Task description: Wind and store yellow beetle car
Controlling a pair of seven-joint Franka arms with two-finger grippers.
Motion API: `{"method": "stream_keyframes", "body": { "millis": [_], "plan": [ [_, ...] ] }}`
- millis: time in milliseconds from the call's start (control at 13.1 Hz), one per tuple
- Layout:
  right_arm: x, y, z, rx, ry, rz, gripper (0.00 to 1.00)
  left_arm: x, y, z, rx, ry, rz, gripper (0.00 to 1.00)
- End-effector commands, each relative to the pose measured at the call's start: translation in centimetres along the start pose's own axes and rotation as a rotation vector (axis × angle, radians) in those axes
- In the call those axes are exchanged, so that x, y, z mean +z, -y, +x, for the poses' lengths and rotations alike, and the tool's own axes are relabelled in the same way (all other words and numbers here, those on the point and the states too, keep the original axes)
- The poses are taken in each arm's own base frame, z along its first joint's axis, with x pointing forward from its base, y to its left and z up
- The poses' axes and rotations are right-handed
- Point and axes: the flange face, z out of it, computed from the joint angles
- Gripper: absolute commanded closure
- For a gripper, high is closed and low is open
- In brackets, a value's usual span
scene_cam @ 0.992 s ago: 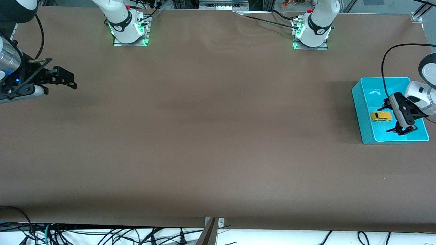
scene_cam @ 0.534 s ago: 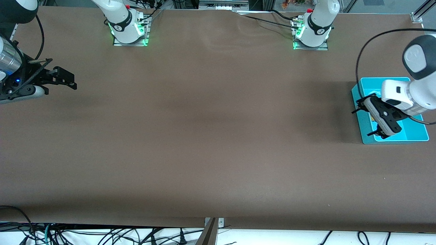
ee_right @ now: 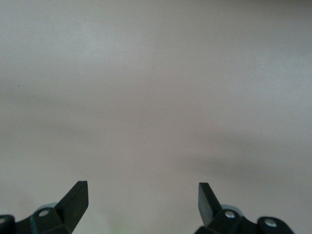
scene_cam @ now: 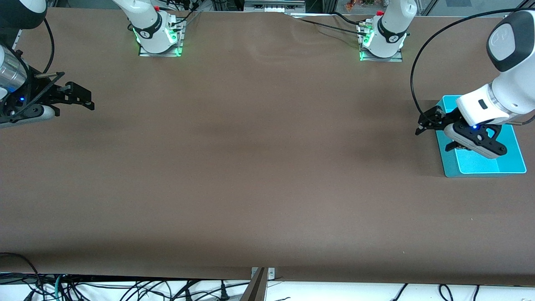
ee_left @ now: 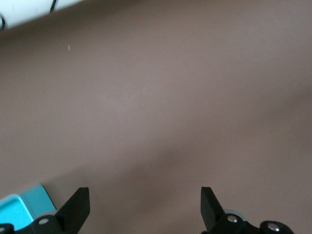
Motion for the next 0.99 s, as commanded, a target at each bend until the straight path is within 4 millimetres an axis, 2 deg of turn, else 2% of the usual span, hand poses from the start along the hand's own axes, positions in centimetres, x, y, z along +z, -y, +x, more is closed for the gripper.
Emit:
{"method": "stream_keyframes", "body": {
  "millis": [0, 153, 305, 458, 611, 916],
  "plan": [
    [-0.5, 0.1, 0.2, 0.004, 0.003, -0.011, 0.0, -2.7, -1.0, -1.0, -0.255, 0.089, 0.018, 0.0],
    [-0.5, 0.1, 0.2, 0.006, 0.003, -0.011, 0.0, -2.6, -2.6, -1.2, -0.324, 0.146, 0.06, 0.0],
    [-0.5, 0.2, 0.2, 0.003, 0.003, -0.011, 0.0, -5.1, -1.9, -0.8, -0.336, 0.101, 0.068, 0.0],
    [-0.5, 0.2, 0.2, 0.003, 0.003, -0.011, 0.0, -6.3, -1.6, -1.2, -0.344, 0.096, 0.069, 0.0],
    [-0.5, 0.2, 0.2, 0.003, 0.003, -0.011, 0.0, -6.6, -1.0, -2.7, -0.364, 0.195, 0.075, 0.0],
    [-0.5, 0.2, 0.2, 0.001, 0.003, -0.011, 0.0, -6.2, -0.1, -2.4, -0.361, 0.211, 0.114, 0.0]
  ]
}}
